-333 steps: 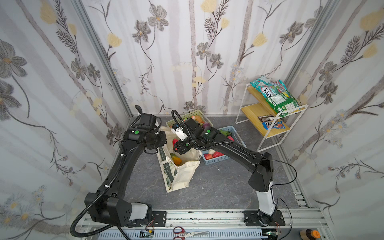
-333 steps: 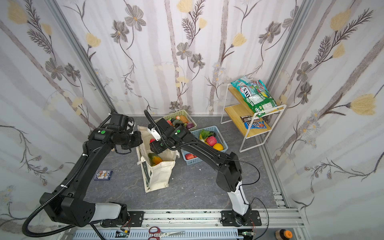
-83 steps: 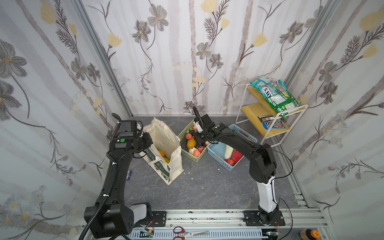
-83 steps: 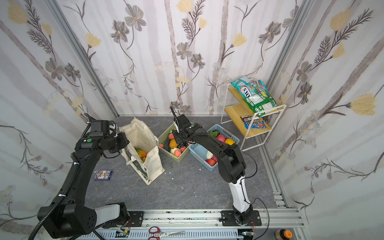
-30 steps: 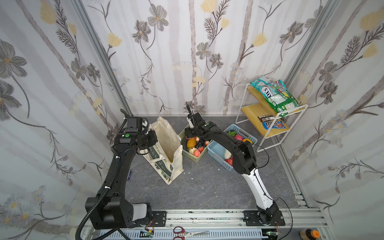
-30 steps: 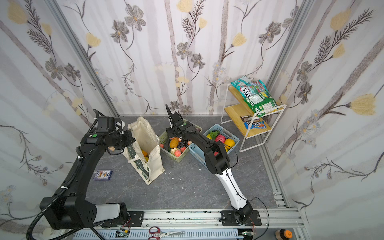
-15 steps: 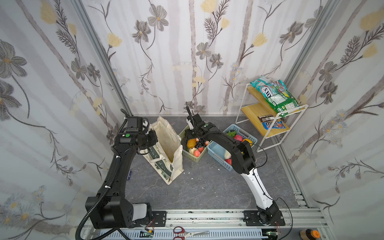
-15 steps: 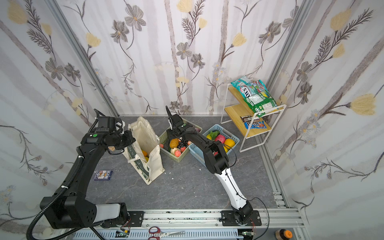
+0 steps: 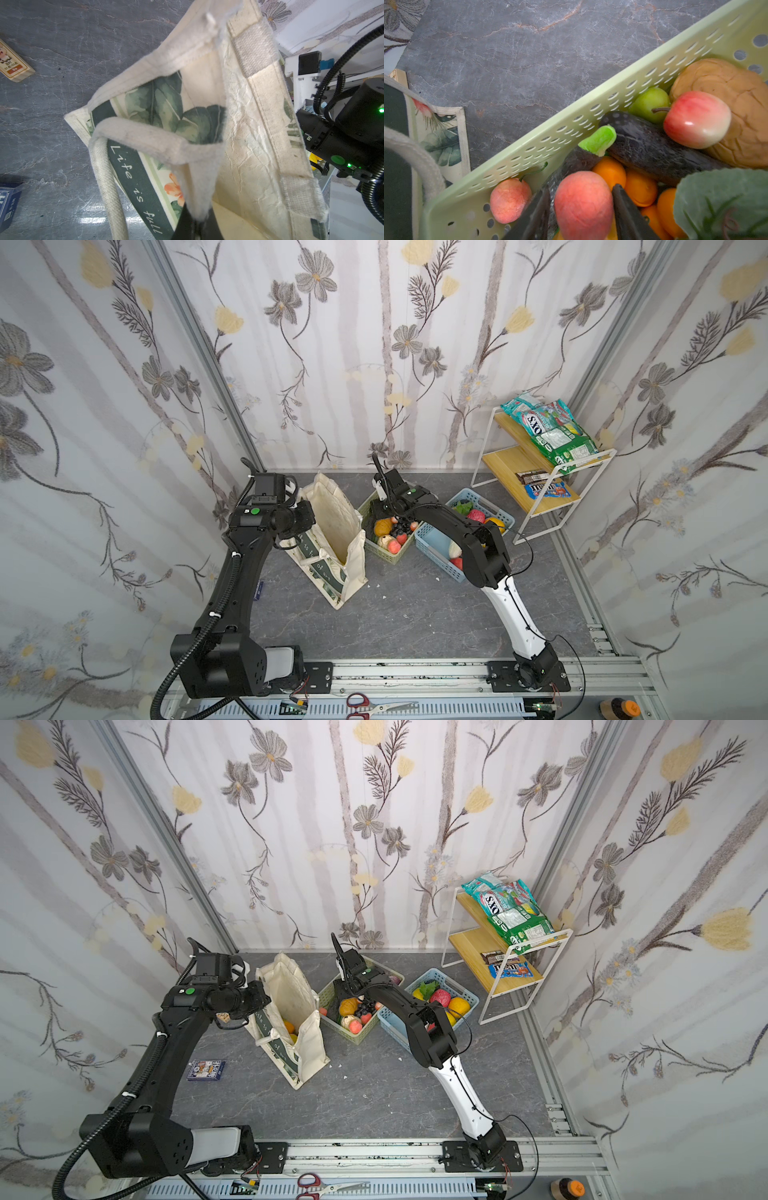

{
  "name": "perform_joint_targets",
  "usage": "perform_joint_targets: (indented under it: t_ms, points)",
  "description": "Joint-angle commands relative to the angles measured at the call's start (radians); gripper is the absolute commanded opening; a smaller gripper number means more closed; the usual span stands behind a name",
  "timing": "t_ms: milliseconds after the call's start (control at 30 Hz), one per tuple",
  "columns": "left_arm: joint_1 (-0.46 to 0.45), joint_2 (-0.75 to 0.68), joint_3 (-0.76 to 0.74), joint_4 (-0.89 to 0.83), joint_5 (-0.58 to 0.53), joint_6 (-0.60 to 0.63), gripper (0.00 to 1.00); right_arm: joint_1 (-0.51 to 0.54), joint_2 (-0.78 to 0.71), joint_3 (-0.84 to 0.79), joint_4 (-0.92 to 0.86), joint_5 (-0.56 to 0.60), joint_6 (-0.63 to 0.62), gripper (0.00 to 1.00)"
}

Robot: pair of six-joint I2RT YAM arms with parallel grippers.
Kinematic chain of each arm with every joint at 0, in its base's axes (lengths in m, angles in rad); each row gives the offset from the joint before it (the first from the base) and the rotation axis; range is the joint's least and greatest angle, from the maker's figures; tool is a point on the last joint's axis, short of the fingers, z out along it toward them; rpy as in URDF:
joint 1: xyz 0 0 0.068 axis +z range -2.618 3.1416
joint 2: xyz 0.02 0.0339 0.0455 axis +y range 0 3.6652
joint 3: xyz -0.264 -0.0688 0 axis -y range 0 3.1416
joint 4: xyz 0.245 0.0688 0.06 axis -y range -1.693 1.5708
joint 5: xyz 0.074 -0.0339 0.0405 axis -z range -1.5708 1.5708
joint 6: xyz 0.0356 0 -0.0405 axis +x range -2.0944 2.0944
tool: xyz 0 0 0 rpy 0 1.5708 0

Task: Place the food into the grocery bag and tie it
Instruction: 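Lower the right gripper onto the pink peach and close on it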

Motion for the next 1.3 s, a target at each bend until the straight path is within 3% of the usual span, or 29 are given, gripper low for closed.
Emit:
perform_joint_targets:
  t_ms: [0, 833, 1067, 1267]
  points:
    - [0.000, -0.002, 0.001, -0.002, -0.008, -0.001, 0.00, 0.000, 0.003, 0.000, 0.003, -0.003, 0.003, 0.49]
    - [-0.025, 0.004, 0.004, 0.010, -0.003, -0.010, 0.00, -0.011, -0.144, -0.026, -0.020, 0.032, -0.019, 0.47]
    - [-0.041, 0.013, -0.002, 0.018, -0.016, -0.015, 0.00, -0.012, -0.172, -0.071, 0.006, 0.009, -0.057, 0.58]
    - [-0.044, 0.013, 0.009, 0.014, -0.017, -0.015, 0.00, -0.013, -0.106, -0.069, 0.017, -0.006, -0.023, 0.59]
